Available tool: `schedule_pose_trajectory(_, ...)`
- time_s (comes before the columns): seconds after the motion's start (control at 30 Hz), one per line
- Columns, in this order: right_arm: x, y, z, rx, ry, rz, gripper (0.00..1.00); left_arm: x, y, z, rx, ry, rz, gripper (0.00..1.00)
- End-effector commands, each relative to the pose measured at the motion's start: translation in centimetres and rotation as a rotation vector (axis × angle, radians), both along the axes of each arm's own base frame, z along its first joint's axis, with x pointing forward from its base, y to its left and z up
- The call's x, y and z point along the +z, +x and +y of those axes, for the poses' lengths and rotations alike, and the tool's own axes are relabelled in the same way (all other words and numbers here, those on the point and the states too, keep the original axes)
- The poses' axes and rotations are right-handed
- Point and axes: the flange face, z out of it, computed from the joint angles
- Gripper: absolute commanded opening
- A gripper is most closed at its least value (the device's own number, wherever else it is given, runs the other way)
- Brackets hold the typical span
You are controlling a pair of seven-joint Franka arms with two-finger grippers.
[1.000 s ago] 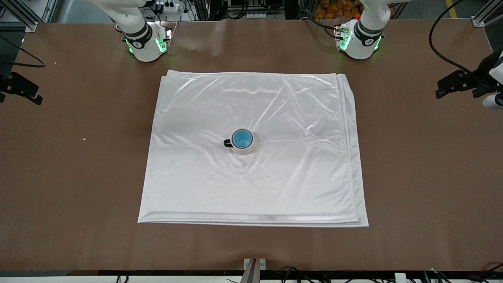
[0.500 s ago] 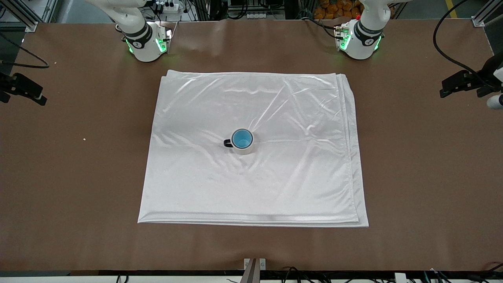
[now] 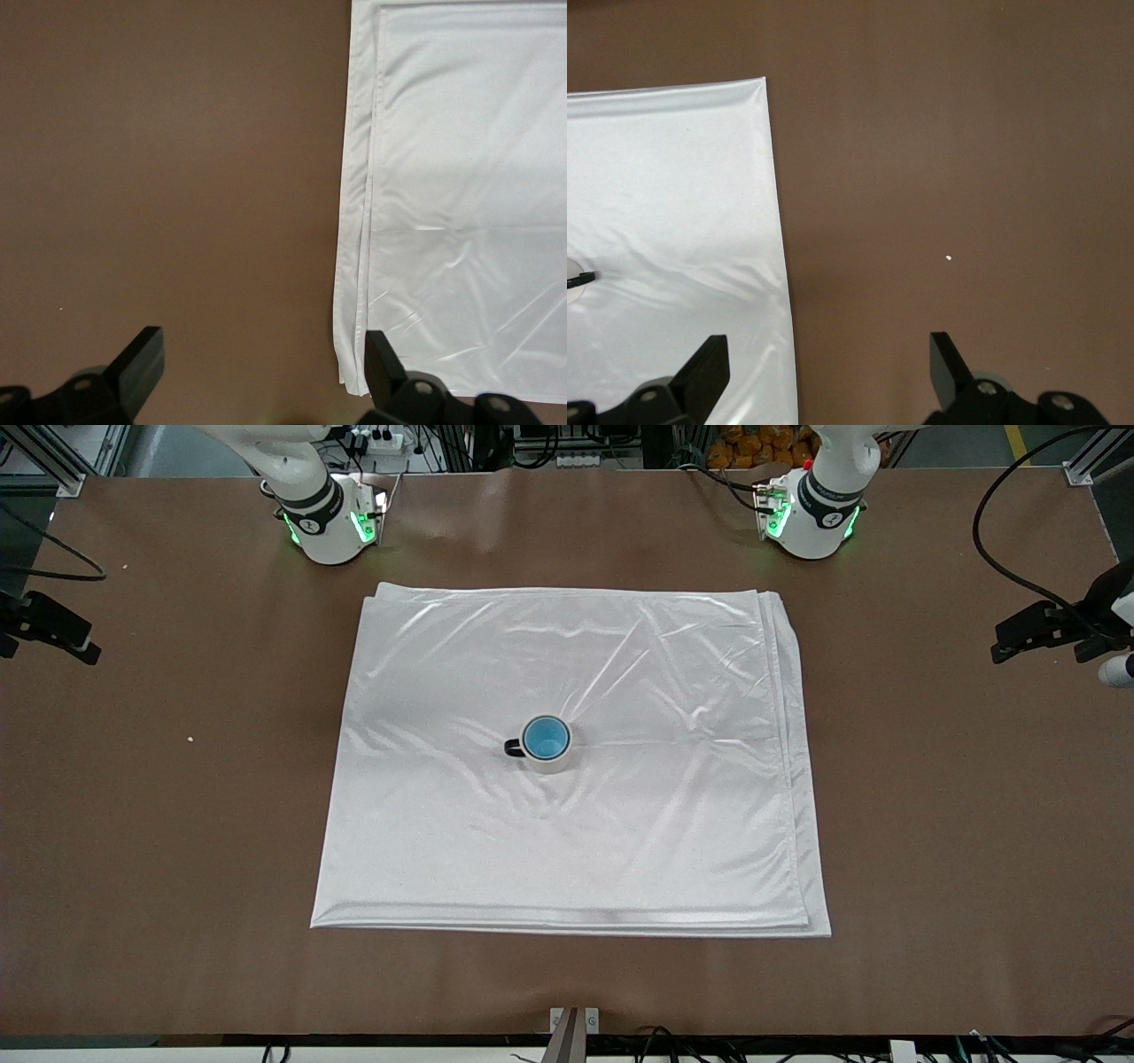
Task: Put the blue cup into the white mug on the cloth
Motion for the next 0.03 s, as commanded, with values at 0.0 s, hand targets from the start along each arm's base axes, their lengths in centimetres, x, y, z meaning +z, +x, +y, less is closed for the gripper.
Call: schedule_pose_trajectory(0.0,0.38,0.13,-0.32,-0.024,0.015,-0.009,1.00,-0.10,0.04,0.22,-0.024,0.023,-0.006,1.00)
